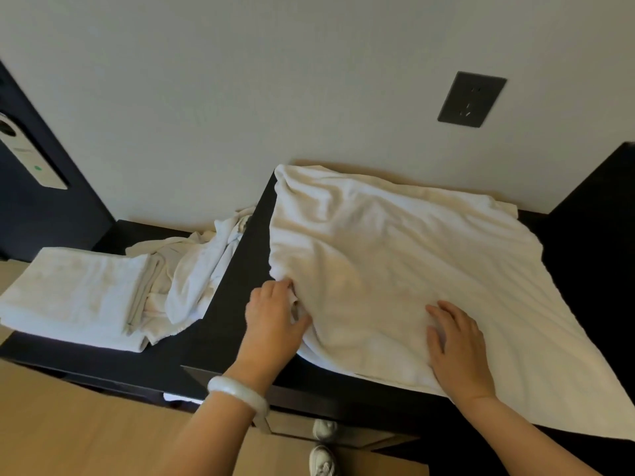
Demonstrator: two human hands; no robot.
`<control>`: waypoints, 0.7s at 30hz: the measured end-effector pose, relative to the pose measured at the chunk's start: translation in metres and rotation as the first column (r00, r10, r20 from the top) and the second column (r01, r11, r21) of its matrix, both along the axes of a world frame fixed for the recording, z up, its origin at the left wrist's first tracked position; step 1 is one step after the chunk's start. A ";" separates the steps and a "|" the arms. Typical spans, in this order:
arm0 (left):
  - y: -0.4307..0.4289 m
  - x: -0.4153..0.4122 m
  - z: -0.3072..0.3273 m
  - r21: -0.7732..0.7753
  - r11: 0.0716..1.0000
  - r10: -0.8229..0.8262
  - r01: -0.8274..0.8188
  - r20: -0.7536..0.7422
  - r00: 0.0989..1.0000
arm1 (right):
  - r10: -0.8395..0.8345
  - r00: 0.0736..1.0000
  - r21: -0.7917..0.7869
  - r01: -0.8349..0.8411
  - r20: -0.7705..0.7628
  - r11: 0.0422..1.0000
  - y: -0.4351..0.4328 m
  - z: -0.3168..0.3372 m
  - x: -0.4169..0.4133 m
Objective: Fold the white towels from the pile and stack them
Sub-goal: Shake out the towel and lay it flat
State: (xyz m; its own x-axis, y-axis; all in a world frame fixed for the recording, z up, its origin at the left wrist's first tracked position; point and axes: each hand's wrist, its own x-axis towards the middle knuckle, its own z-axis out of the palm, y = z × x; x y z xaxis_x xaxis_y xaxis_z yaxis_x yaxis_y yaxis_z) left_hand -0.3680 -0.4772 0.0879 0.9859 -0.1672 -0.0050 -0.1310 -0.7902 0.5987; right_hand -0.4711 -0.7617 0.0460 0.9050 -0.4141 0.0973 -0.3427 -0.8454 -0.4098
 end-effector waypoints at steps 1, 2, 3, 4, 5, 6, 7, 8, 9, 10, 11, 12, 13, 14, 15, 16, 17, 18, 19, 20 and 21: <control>-0.006 0.005 0.002 -0.026 1.000 -0.001 0.000 -0.046 0.999 | -0.002 1.000 -0.007 0.002 -0.004 1.000 0.000 0.000 0.000; -0.009 0.010 0.004 -0.058 0.998 -0.012 0.005 -0.110 0.994 | -0.004 1.000 -0.013 0.004 -0.006 1.000 0.000 0.000 0.000; -0.009 0.014 0.008 -0.069 0.997 -0.035 0.023 -0.177 0.984 | -0.006 1.000 -0.015 0.006 -0.005 1.000 0.000 0.000 0.001; -0.004 0.019 0.012 -0.061 0.997 -0.060 0.047 -0.214 0.975 | -0.007 1.000 -0.014 0.007 -0.004 1.000 0.000 0.000 0.001; 0.005 0.024 0.017 -0.056 0.996 -0.075 0.065 -0.216 0.974 | -0.008 1.000 -0.013 0.008 -0.005 1.000 0.000 0.000 0.001; 0.020 0.027 0.023 -0.074 0.995 -0.079 0.065 -0.200 0.977 | -0.009 1.000 -0.013 0.008 -0.008 1.000 0.000 -0.001 0.001; 0.037 0.028 0.029 -0.097 0.994 -0.060 0.046 -0.144 0.988 | -0.009 1.000 -0.014 0.008 -0.010 1.000 -0.001 -0.001 0.001; 0.056 0.026 0.032 -0.134 0.991 -0.003 -0.006 -0.068 0.998 | -0.008 1.000 -0.017 0.008 -0.010 1.000 -0.001 -0.002 0.001; 0.075 0.022 0.031 -0.171 0.982 0.080 -0.080 -0.005 0.997 | -0.009 1.000 -0.021 0.009 -0.008 1.000 -0.001 -0.003 0.001; 0.090 0.014 0.027 -0.193 0.967 0.168 -0.163 0.007 0.986 | -0.011 1.000 -0.027 0.011 -0.006 1.000 -0.001 -0.003 0.002; 0.100 0.004 0.020 -0.185 0.952 0.240 -0.243 -0.038 0.970 | -0.012 1.000 -0.033 0.012 -0.005 0.999 -0.001 -0.003 0.002; 0.104 -0.007 0.010 -0.139 0.947 0.278 -0.291 -0.103 0.955 | -0.013 1.000 -0.040 0.012 -0.005 0.999 -0.001 -0.004 0.002; 0.104 -0.017 -0.001 -0.055 0.955 0.281 -0.291 -0.143 0.949 | -0.012 1.000 -0.044 0.011 -0.007 0.999 -0.001 -0.004 0.003; 0.101 -0.023 -0.009 0.027 0.962 0.271 -0.270 -0.129 0.954 | -0.011 1.000 -0.047 0.010 -0.011 0.999 -0.001 -0.004 0.003; 0.098 -0.025 -0.014 0.094 0.966 0.247 -0.240 -0.071 0.966 | -0.010 1.000 -0.053 0.009 -0.017 0.999 -0.001 -0.004 0.003; 0.094 -0.024 -0.017 0.141 0.969 0.203 -0.201 -0.001 0.979 | -0.009 1.000 -0.061 0.007 -0.024 0.998 -0.002 -0.004 0.003; 0.090 -0.020 -0.017 0.152 0.976 0.145 -0.154 0.066 0.987 | -0.007 1.000 -0.070 0.005 -0.028 0.998 -0.002 -0.005 0.003; 0.086 -0.015 -0.016 0.141 0.984 0.095 -0.109 0.107 0.990 | -0.005 1.000 -0.076 0.002 -0.027 0.997 -0.002 -0.004 0.003; 0.082 -0.009 -0.015 0.113 0.990 0.073 -0.086 0.113 0.991 | -0.004 1.000 -0.080 0.001 -0.028 0.997 -0.001 -0.004 0.003; 0.079 -0.002 -0.013 0.082 0.993 0.078 -0.086 0.091 0.993 | -0.004 0.999 -0.084 0.001 -0.034 0.996 -0.001 -0.004 0.004; 0.078 0.005 -0.011 0.071 0.993 0.095 -0.098 0.048 0.994 | -0.004 0.999 -0.088 0.001 -0.041 0.996 -0.001 -0.004 0.004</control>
